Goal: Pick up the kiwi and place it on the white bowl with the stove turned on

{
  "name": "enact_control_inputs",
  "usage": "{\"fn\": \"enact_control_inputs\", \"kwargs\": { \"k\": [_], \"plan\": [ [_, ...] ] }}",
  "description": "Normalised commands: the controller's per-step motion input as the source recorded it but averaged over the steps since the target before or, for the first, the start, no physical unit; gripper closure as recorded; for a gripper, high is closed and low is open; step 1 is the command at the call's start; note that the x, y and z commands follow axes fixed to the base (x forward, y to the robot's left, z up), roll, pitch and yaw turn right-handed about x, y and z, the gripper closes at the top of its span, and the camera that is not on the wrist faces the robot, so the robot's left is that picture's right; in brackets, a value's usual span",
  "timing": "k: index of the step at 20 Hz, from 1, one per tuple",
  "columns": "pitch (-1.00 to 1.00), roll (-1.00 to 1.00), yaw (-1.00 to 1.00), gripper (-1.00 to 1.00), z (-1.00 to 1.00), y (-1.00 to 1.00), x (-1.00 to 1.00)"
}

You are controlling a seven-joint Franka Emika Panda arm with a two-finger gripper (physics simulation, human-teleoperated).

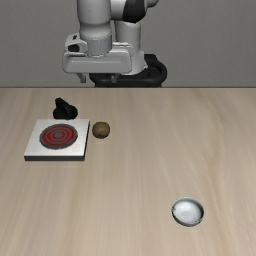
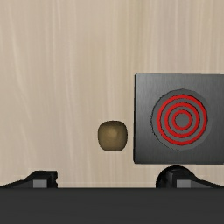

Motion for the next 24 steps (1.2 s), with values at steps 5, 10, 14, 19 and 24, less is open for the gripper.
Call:
{"fn": "enact_control_inputs", "kwargs": {
  "k": [5,10,14,19,24],
  "plan": [
    [0.0,0.0,0.0,-1.0,-1.0,0.0,0.0],
    [0.0,0.0,0.0,-1.0,-1.0,0.0,0.0],
    [0.0,0.0,0.0,-1.0,-1.0,0.0,0.0],
    [0.0,0.0,0.0,-1.0,-0.6,0.0,-0.4],
    [0.0,0.0,0.0,1.0,0.0,0.0,0.0]
  ]
}}
